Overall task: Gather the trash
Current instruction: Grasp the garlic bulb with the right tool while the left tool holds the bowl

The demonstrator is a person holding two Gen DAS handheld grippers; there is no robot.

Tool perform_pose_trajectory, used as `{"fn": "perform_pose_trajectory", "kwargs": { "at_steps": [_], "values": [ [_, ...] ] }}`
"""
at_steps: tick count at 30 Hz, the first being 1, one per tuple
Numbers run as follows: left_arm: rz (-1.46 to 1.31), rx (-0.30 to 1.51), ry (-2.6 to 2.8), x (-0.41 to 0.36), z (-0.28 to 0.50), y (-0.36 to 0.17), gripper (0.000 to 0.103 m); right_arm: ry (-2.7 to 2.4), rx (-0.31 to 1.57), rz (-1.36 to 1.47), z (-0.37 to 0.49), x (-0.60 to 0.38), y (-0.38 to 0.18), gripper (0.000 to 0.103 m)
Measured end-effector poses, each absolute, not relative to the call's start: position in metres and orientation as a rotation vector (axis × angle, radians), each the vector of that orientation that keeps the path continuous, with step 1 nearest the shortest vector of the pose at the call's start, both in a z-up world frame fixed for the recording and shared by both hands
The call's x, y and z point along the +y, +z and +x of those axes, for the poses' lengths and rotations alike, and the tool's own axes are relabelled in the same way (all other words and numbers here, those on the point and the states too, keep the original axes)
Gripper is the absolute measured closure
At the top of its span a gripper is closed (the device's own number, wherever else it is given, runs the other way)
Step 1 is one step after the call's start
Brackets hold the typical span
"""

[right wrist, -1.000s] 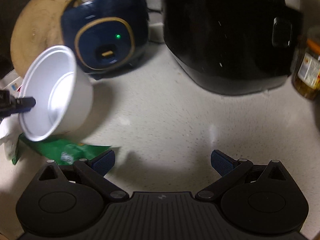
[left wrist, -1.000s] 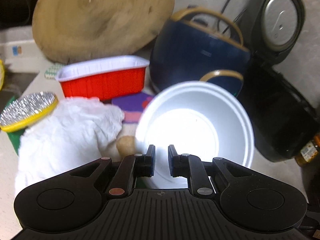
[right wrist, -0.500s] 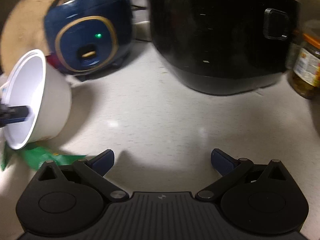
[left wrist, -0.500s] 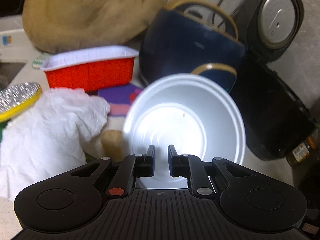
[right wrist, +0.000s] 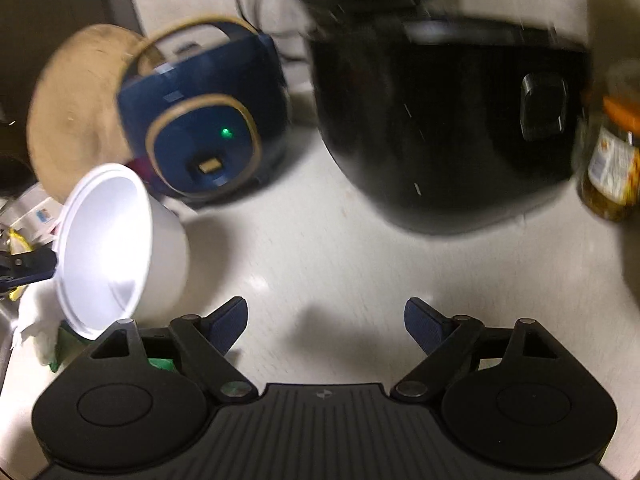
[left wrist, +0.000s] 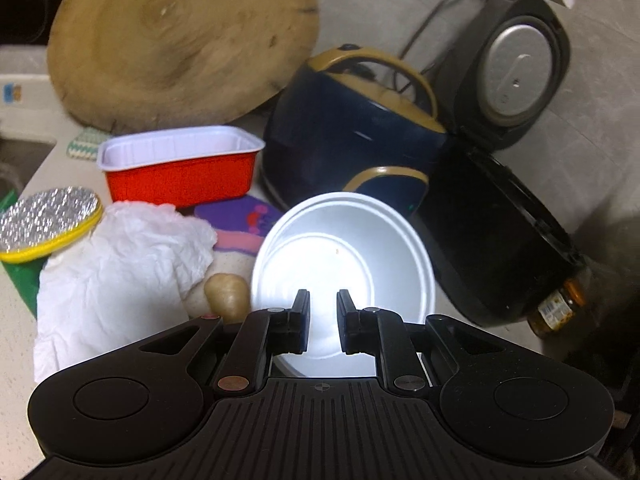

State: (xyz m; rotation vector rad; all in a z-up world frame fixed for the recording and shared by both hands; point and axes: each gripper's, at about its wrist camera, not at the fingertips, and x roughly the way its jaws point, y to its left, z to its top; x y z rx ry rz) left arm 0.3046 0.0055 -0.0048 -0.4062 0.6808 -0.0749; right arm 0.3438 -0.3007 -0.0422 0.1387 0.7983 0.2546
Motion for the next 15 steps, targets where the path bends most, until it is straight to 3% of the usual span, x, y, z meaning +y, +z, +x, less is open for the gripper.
{"fn": "perform_pose_trajectory", "kwargs": {
  "at_steps": [2, 7, 11, 15],
  "values": [
    [-0.384, 0.677, -0.086, 0.002, 0.305, -0.003, 0.086, 0.263, 0.766, 0.113, 0.342, -0.295, -0.037, 0.019],
    [-0.315, 0.640, 0.045, 0.002, 0.308, -0.001, 0.086, 0.324, 0.755, 0.127, 0.346, -0.282, -0.036, 0.040],
    [-0.273, 0.573, 0.139, 0.013, 0.304, 0.002, 0.086, 0.355, 0.754, 0.104, 0.350, -0.267, -0.039, 0.041],
    [-0.264, 0.637, 0.125, 0.016, 0.320, -0.009, 0.086, 0.380, 0.751, 0.090, 0.351, -0.259, -0.043, 0.043]
  ]
}}
